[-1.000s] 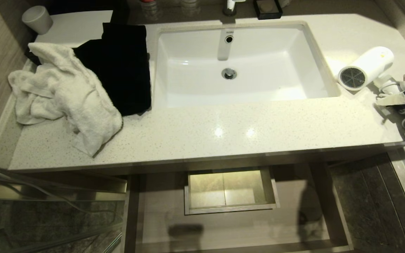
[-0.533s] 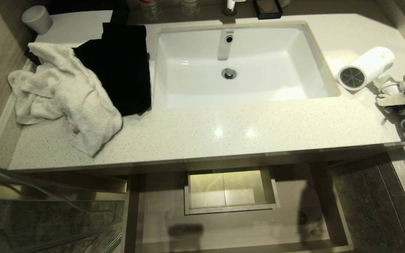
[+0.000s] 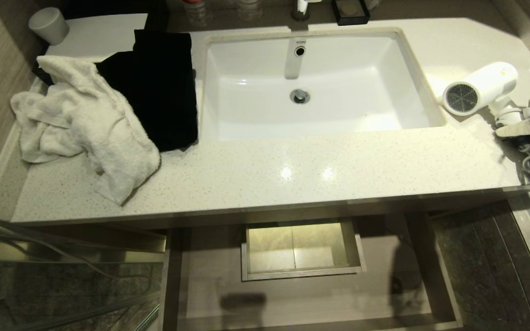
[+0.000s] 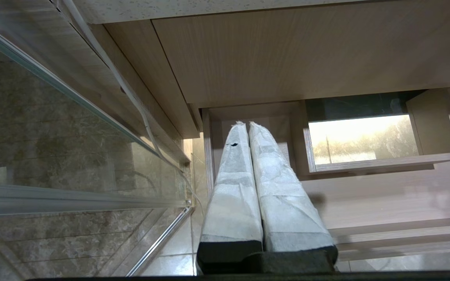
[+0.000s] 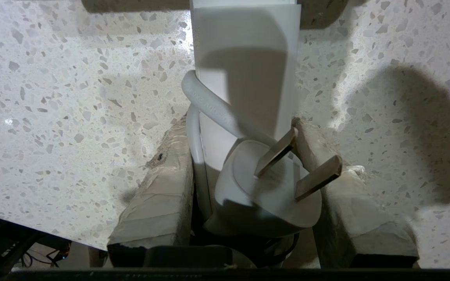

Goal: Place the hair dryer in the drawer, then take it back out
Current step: Pick up the hairdryer, then put it into the drawer

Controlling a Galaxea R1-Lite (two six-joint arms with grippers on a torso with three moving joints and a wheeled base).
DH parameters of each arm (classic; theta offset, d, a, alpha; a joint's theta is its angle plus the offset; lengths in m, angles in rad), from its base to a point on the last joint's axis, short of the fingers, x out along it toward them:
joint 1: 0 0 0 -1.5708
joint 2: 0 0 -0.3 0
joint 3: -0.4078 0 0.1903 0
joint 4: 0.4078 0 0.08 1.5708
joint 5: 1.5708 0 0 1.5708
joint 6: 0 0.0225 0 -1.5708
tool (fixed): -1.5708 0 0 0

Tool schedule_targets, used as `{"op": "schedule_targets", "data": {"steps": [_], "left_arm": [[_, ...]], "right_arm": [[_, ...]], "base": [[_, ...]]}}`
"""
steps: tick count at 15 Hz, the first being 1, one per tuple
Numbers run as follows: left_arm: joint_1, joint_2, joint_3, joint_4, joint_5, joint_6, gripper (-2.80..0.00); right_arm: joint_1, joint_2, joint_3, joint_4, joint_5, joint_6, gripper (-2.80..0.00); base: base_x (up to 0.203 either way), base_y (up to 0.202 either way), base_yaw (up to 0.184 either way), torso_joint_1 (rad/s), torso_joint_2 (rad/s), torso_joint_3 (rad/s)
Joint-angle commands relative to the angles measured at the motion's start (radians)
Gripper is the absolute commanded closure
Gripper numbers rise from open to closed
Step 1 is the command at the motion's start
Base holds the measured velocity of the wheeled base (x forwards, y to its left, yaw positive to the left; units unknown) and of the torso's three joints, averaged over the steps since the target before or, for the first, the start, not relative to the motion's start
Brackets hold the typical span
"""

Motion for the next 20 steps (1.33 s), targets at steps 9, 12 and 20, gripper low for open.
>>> {"op": "schedule_targets", "data": {"steps": [9, 12, 20], "left_arm": [[0.000, 0.000, 0.002, 0.000, 0.000, 0.000, 0.00], [0.000, 0.000, 0.001, 0.000, 0.000, 0.000, 0.00], [0.000, 0.000, 0.000, 0.000, 0.000, 0.000, 0.00]], "right_arm": [[0.002, -0.245, 0.041, 0.037, -0.009, 0.007, 0.00], [0.007, -0.320, 0.094, 0.040, -0.008, 0.006, 0.00], [0.011, -0.565, 0.262, 0.022, -0.008, 0.015, 0.00]], "base": [[0.000, 0.000, 0.000, 0.000, 0.00, 0.000], [0.000, 0.000, 0.000, 0.000, 0.00, 0.000], [0.000, 0.000, 0.000, -0.299, 0.23, -0.065]]}}
